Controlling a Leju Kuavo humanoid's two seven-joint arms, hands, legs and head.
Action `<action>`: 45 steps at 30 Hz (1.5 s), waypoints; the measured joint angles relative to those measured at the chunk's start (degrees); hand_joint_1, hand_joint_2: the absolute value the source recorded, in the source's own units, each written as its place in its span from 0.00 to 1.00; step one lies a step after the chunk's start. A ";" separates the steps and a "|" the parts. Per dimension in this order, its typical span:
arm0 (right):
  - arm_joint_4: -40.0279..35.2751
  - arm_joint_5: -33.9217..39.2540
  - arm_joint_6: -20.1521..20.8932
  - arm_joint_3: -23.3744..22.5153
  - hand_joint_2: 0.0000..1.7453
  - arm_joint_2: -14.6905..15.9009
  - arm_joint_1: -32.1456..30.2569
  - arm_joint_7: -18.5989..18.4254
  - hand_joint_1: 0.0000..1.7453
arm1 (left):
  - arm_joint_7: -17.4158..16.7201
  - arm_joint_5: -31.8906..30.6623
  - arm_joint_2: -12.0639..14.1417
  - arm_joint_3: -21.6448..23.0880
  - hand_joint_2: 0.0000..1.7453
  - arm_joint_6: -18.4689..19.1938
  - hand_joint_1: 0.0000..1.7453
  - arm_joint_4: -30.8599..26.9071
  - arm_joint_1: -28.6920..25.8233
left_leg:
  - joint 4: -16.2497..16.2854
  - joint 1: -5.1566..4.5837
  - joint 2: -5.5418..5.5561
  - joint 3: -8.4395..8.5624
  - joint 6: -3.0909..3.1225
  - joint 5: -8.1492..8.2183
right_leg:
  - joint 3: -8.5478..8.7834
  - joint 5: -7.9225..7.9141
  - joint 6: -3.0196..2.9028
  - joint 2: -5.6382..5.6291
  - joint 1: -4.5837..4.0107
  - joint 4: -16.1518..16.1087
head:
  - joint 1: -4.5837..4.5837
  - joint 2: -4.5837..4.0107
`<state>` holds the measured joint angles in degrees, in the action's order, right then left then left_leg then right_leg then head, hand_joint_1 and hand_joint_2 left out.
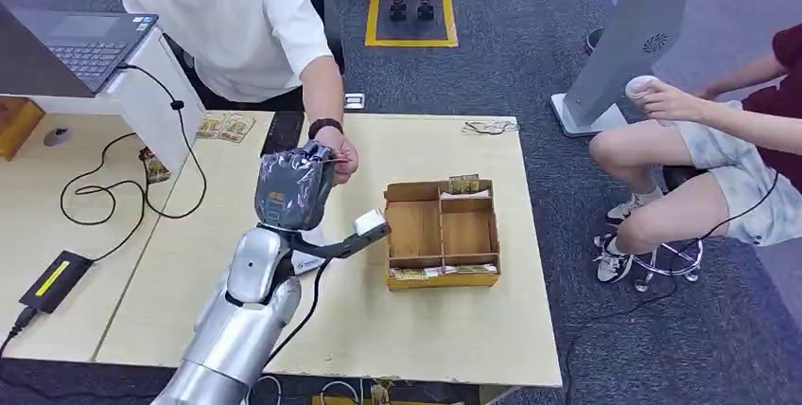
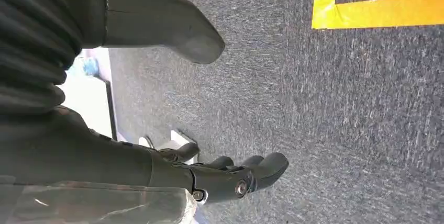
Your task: Pass the card to the sensor for recognition and then transmit it.
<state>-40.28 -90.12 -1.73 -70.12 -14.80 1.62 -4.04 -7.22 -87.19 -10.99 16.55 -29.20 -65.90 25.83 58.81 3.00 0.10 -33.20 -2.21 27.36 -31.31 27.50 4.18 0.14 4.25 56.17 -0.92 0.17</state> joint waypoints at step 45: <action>3.58 0.00 0.02 0.94 1.00 2.16 0.27 -0.98 0.00 | 7.89 1.68 -0.68 -1.05 1.00 1.79 0.00 -3.92 -2.42 | 0.00 0.00 0.00 -0.08 -0.01 0.01 | -0.05 0.01 0.00 0.00 0.00 0.00 | 0.02 0.00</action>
<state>-36.70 -90.12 -1.70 -69.18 -12.63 1.88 -5.03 0.68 -85.50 -11.67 15.50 -27.41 -69.81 23.41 58.81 3.00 0.10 -33.29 -2.21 27.37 -31.36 27.51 4.18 0.15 4.25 56.17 -0.90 0.17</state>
